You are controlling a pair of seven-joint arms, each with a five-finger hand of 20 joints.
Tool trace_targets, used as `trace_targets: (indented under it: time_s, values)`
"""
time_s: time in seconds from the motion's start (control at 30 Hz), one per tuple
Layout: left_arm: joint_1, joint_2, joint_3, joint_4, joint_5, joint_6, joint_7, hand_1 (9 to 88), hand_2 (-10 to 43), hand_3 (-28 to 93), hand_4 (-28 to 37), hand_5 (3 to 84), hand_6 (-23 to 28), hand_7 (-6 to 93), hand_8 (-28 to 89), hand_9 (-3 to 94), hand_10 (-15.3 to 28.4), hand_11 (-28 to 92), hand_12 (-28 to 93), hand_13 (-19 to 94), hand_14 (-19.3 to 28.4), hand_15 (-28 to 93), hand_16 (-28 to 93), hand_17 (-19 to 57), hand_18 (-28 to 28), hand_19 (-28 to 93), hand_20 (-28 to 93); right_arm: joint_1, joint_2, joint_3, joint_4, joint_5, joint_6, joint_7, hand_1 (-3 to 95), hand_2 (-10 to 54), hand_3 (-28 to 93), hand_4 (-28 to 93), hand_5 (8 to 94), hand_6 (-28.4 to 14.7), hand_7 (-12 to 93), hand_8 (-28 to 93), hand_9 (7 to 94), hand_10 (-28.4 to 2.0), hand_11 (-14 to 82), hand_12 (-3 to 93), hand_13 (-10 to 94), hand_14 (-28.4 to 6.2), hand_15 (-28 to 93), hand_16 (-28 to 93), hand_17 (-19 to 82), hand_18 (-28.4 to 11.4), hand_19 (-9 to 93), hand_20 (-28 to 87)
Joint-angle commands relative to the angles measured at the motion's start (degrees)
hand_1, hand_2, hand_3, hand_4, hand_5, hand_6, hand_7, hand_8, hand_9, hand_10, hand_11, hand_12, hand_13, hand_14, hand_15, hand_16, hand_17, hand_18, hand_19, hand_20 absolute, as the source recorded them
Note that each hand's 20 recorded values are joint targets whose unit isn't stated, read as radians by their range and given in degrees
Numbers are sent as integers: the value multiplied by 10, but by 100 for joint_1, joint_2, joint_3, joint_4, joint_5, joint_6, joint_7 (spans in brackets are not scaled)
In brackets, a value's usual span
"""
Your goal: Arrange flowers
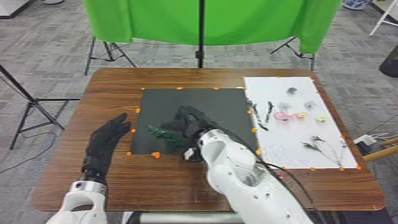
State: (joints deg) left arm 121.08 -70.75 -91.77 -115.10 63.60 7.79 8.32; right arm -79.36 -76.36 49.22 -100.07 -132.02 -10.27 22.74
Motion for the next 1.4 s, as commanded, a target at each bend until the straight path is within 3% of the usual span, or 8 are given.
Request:
trace_targets:
  time_s: [0.03, 0.33, 0.73, 1.03, 1.4]
  values:
    - [187, -72, -30, -54, 42, -21, -72, 189, 17, 642, -270, 438, 47, 38, -37, 415, 146, 134, 145, 309, 154, 79, 36, 39, 108, 11, 166, -193, 559, 130, -326, 187, -335, 182, 217, 84, 581, -102, 771, -56, 176, -77, 825, -172, 430, 292, 894, -62, 612, 313, 699, -101, 932, 486]
    - [145, -100, -15, -52, 65, -41, -105, 186, 12, 654, -279, 439, 42, 52, -43, 419, 139, 137, 142, 309, 150, 79, 32, 38, 106, 10, 165, -340, 545, 2, -641, 745, -894, 348, 213, 95, 576, -87, 796, -55, 173, -69, 840, -171, 422, 294, 904, -61, 606, 317, 706, -96, 932, 484]
    - [163, -94, -30, -61, 20, -7, -109, 185, 13, 660, -281, 447, 49, 59, -43, 423, 157, 149, 141, 314, 161, 81, 31, 38, 107, 10, 163, -418, 355, -76, -647, 1170, -961, 343, 257, 85, 557, -78, 779, -58, 171, -69, 837, -170, 417, 302, 899, -63, 599, 327, 700, -96, 932, 484]
    - [221, -88, -52, -80, 15, -4, -111, 184, 7, 658, -282, 434, 30, 61, -50, 422, 128, 141, 137, 316, 141, 83, 29, 39, 105, 11, 163, -161, 648, 219, -917, 1098, -949, 372, 203, 79, 627, -90, 799, -52, 175, -67, 831, -170, 419, 299, 906, -66, 599, 322, 704, -96, 932, 477]
    - [194, -81, -53, -77, 32, -72, -155, 182, 3, 661, -283, 429, 23, 70, -57, 424, 119, 138, 136, 318, 129, 87, 24, 39, 102, 11, 163, -57, 489, 256, -471, 919, -1026, 406, 196, 86, 618, -91, 798, -51, 168, -68, 848, -172, 402, 297, 907, -62, 595, 324, 705, -93, 932, 480]
